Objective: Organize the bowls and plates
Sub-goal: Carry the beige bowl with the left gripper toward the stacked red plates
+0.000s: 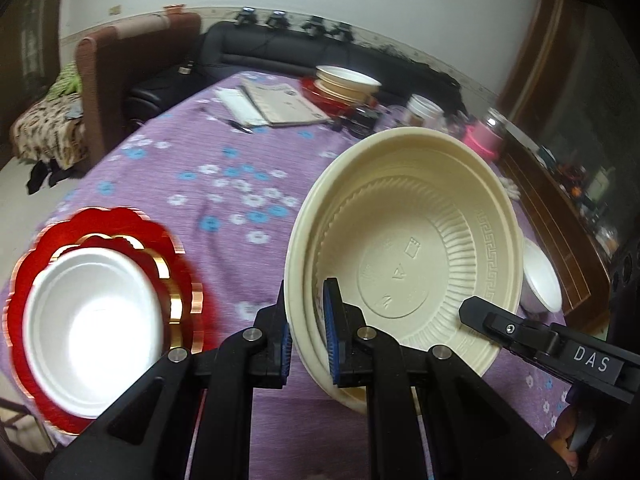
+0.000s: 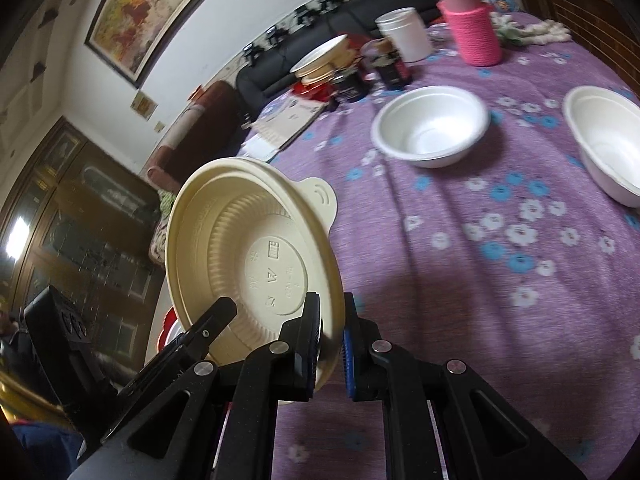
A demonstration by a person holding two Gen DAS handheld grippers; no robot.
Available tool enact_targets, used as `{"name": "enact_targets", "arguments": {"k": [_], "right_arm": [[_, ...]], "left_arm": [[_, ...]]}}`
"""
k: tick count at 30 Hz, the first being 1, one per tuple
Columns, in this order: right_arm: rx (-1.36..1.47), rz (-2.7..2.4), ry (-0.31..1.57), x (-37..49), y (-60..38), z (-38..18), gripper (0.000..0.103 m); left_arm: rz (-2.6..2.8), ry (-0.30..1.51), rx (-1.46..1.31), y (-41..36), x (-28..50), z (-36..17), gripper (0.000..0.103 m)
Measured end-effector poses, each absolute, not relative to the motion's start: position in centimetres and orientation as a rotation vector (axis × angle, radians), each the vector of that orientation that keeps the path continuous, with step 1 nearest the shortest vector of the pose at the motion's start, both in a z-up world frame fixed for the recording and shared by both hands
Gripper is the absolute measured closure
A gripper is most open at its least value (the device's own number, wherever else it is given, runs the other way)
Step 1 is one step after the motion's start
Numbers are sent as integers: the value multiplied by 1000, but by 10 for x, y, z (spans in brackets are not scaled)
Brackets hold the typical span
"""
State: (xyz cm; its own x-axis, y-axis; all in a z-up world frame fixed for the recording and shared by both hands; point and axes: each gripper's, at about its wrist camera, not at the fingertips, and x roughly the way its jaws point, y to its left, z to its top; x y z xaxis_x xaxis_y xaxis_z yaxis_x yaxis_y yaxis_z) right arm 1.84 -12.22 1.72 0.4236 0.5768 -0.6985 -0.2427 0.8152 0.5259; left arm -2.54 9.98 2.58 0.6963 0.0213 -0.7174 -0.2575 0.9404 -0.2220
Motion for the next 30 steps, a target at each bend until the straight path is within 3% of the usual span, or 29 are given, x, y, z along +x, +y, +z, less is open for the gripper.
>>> {"name": "enact_targets", "arguments": {"k": [30], "right_arm": [[157,811,1109,-11,49,11,93]], "left_arm": [[487,769,-449,228,-89,8,90]]}}
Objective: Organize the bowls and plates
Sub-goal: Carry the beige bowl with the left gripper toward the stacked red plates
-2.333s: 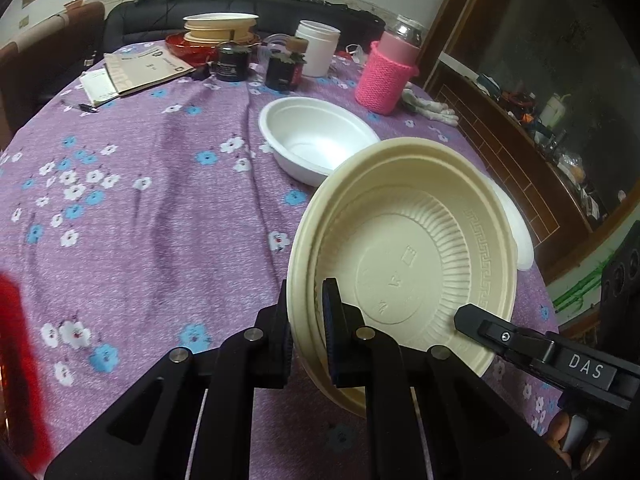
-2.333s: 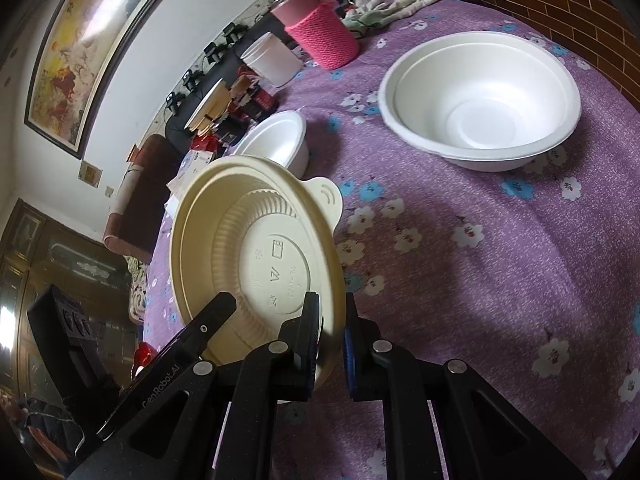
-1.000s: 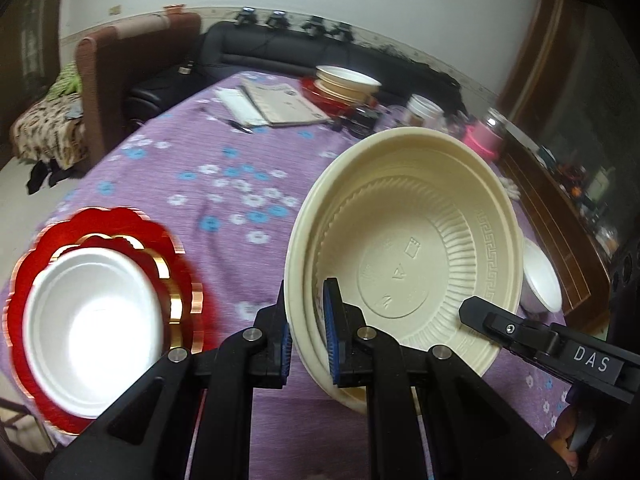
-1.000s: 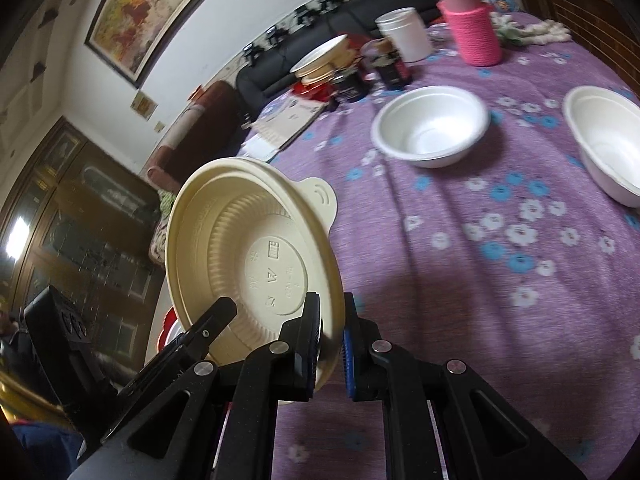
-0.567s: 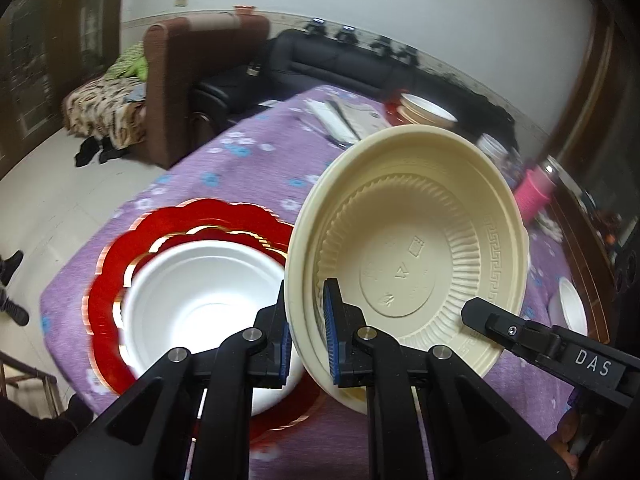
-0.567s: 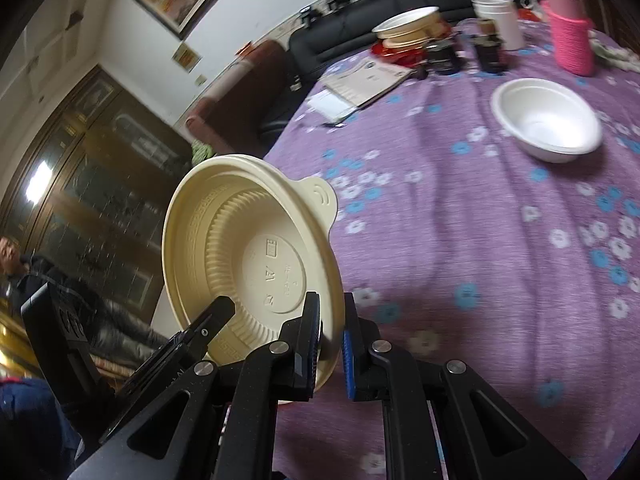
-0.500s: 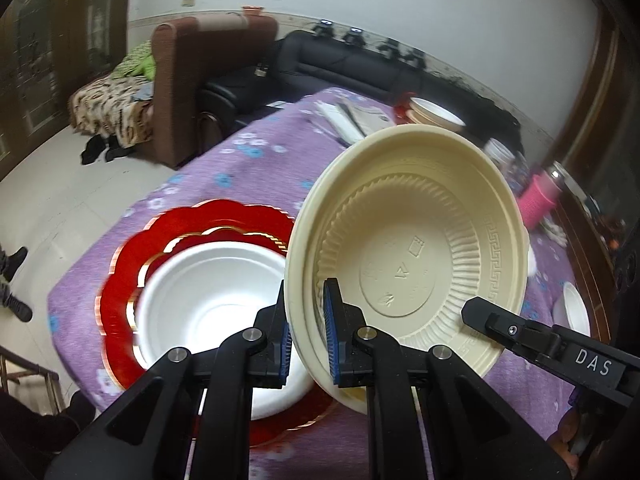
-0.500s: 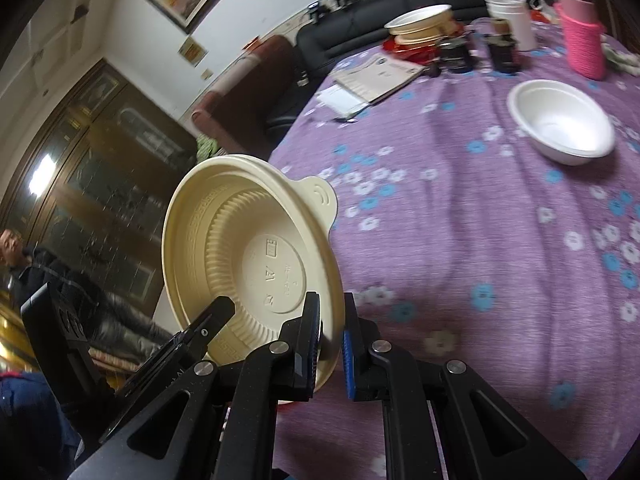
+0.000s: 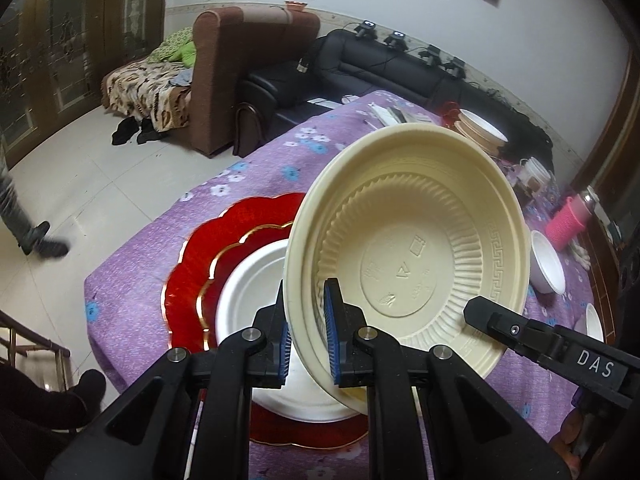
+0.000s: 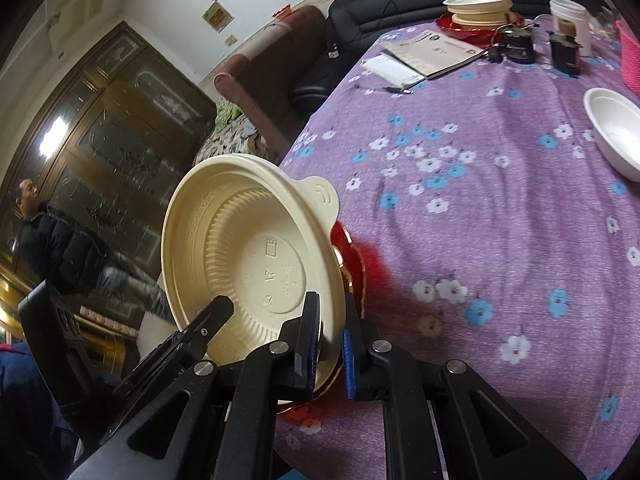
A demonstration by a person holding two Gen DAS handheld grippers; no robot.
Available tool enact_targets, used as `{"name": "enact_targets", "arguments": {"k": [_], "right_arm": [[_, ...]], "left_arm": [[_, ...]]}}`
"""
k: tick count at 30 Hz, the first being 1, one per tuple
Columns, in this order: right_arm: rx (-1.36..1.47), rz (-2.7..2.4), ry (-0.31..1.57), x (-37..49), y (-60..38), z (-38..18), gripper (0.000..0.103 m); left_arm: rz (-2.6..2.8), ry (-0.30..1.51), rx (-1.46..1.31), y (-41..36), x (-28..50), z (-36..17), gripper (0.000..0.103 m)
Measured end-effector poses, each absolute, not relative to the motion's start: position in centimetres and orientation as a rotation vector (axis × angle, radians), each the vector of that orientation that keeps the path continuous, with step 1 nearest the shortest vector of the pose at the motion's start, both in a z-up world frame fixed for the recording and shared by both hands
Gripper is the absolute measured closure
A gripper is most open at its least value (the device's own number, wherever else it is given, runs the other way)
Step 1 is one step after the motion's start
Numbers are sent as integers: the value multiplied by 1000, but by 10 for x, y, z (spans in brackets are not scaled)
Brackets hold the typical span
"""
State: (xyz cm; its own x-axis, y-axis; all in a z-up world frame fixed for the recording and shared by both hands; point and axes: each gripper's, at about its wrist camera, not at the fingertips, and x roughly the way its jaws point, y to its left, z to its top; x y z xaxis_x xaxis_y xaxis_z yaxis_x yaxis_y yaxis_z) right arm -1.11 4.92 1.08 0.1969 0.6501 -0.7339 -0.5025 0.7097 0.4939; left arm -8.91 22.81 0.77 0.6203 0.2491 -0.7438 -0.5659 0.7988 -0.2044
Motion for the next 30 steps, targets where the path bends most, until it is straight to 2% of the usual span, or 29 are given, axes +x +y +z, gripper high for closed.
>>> {"name": "enact_targets", "arguments": {"k": [30], "right_arm": [[65,876,1209,-18,93,-16,93]], "left_arm": [[586,825,-474,249,-107,-9,90]]}}
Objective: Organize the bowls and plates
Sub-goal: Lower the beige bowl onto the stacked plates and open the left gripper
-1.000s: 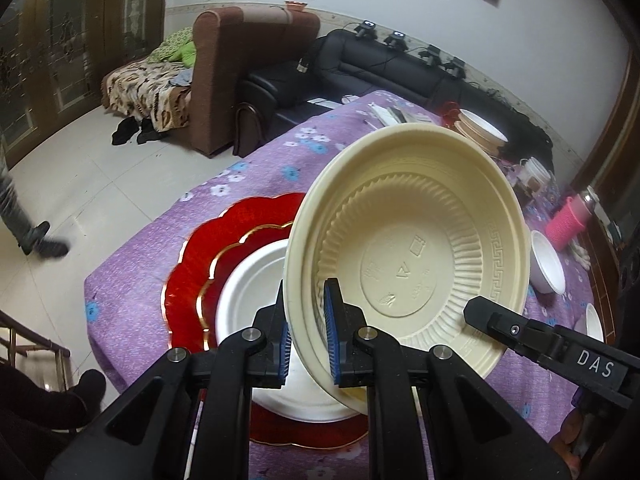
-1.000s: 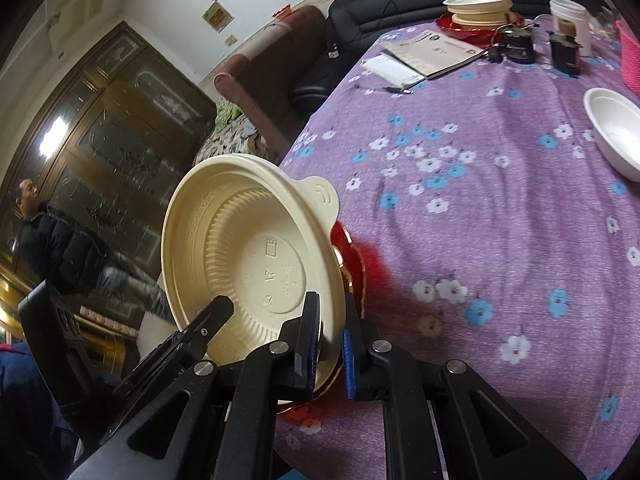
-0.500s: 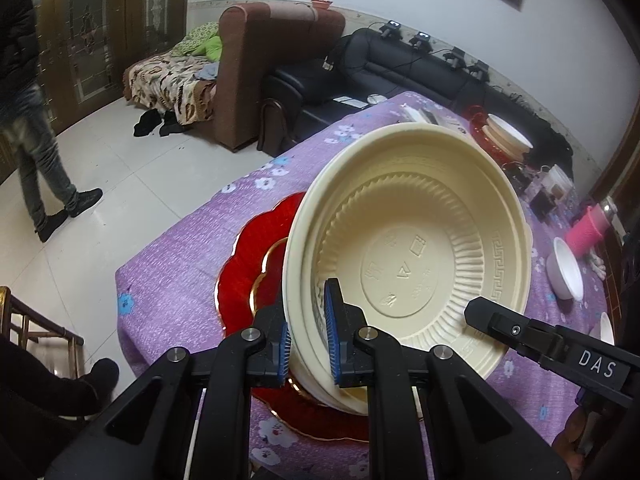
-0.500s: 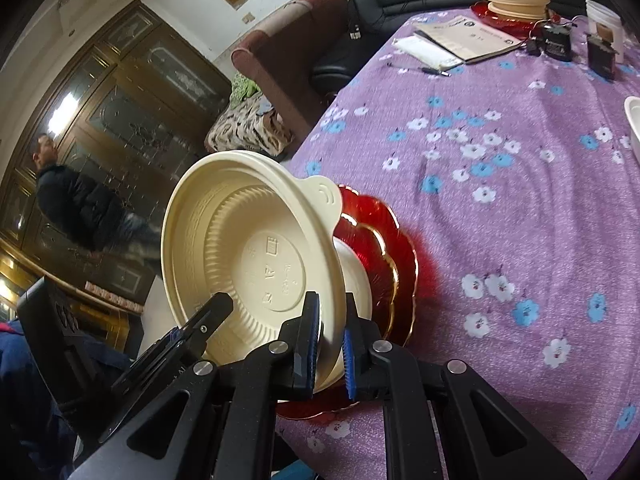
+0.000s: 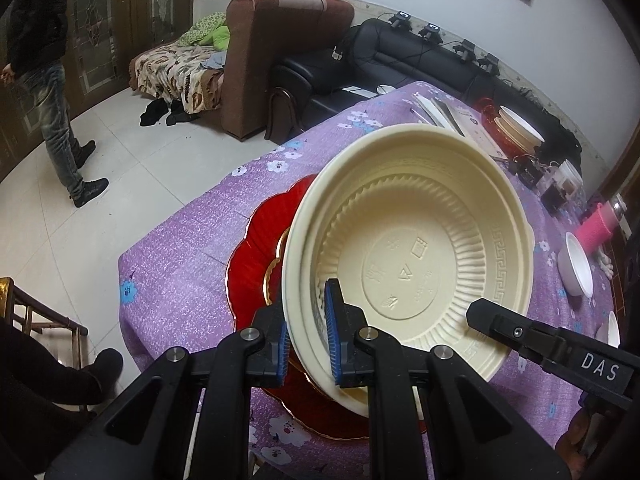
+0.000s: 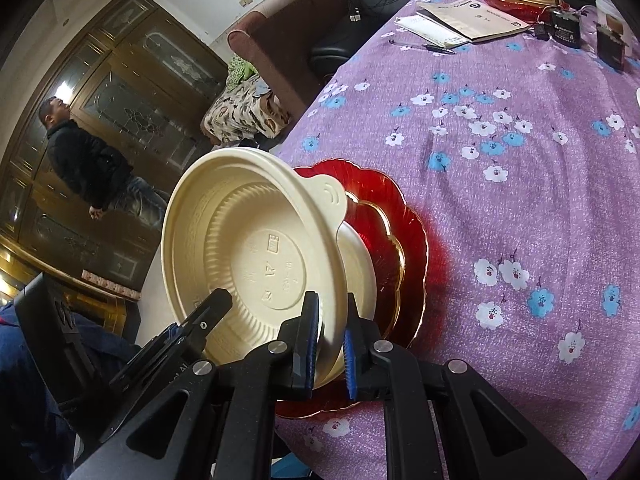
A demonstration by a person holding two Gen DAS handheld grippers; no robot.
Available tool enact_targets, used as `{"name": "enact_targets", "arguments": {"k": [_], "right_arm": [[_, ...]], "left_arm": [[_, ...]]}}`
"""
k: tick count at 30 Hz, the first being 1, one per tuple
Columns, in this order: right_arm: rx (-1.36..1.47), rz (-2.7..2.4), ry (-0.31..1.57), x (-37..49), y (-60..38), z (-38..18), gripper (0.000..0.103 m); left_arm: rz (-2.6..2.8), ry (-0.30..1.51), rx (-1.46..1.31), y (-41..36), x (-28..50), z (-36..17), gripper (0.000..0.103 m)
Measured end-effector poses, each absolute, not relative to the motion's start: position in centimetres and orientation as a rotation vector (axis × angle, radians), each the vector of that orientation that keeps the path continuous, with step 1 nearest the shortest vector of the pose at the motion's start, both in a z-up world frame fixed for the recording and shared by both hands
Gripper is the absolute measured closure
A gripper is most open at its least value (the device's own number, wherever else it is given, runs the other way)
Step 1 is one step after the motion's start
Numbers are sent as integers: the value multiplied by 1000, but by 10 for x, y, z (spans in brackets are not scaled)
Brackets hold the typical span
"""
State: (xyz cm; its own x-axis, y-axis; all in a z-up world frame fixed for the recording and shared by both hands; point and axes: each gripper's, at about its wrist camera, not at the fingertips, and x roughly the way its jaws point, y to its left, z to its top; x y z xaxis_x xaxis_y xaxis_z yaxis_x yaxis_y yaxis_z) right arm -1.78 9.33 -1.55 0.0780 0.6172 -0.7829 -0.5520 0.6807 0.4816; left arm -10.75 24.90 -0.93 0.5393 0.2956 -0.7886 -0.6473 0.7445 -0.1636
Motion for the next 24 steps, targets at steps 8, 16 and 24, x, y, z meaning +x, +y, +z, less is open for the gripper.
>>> {"name": "enact_targets", "arguments": {"k": [8,16,24], "right_arm": [[65,877,1220,-15,96,-19,93],[67,880,1237,-14,99,-23,90],[69,877,1241,-12,101,-24,88]], "left_arm": [[590,828,-478,249,-108,-10,90],[599,827,-482,251,-110,-11,90],[608,835,-485,254,-106,-14,90]]}}
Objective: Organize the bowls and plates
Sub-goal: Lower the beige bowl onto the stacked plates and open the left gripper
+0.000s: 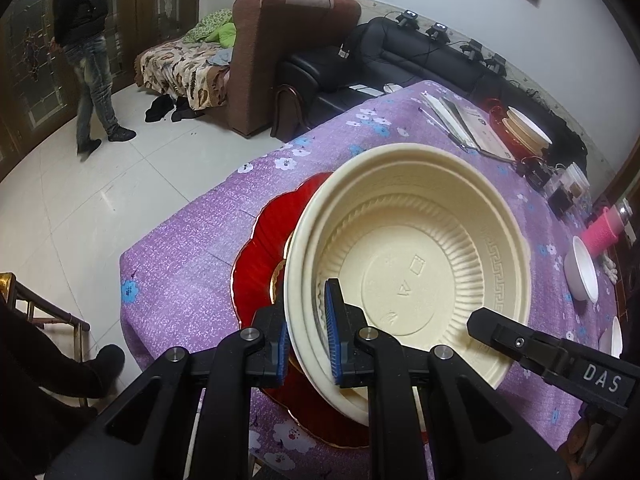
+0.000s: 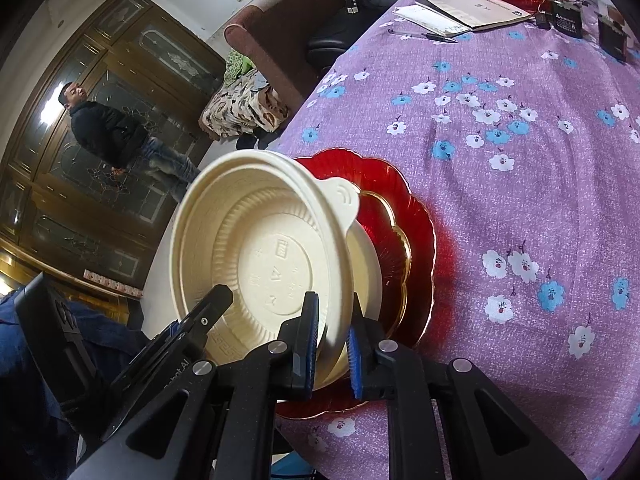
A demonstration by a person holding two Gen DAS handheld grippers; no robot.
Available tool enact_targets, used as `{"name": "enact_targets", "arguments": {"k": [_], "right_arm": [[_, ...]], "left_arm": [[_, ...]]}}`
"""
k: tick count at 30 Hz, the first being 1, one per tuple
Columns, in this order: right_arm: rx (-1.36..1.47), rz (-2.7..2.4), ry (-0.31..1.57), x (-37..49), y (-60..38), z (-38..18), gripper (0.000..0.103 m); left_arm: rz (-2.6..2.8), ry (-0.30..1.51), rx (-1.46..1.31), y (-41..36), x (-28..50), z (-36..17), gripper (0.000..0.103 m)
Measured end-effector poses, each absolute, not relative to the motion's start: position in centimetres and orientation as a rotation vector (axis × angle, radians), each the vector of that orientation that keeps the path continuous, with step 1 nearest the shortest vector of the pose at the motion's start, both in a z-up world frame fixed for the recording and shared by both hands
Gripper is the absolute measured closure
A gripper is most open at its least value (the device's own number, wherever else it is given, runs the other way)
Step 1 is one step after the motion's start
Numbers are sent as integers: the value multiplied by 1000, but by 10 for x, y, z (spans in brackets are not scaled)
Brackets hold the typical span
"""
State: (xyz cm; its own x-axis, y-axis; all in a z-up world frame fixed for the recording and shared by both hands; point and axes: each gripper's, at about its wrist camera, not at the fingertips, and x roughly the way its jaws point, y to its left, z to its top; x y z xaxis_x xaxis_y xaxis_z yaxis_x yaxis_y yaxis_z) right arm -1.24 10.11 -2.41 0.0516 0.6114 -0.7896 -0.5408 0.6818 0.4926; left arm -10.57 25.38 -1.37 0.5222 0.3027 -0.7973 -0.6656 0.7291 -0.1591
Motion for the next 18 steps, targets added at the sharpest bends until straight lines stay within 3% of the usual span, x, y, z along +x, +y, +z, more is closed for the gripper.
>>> {"name": "enact_targets", "arguments": {"k": [18], "right_arm": [[92,853,1246,-10,96,-23,88]], "left_arm": [[612,848,-482,254,-98,-19,90]]}}
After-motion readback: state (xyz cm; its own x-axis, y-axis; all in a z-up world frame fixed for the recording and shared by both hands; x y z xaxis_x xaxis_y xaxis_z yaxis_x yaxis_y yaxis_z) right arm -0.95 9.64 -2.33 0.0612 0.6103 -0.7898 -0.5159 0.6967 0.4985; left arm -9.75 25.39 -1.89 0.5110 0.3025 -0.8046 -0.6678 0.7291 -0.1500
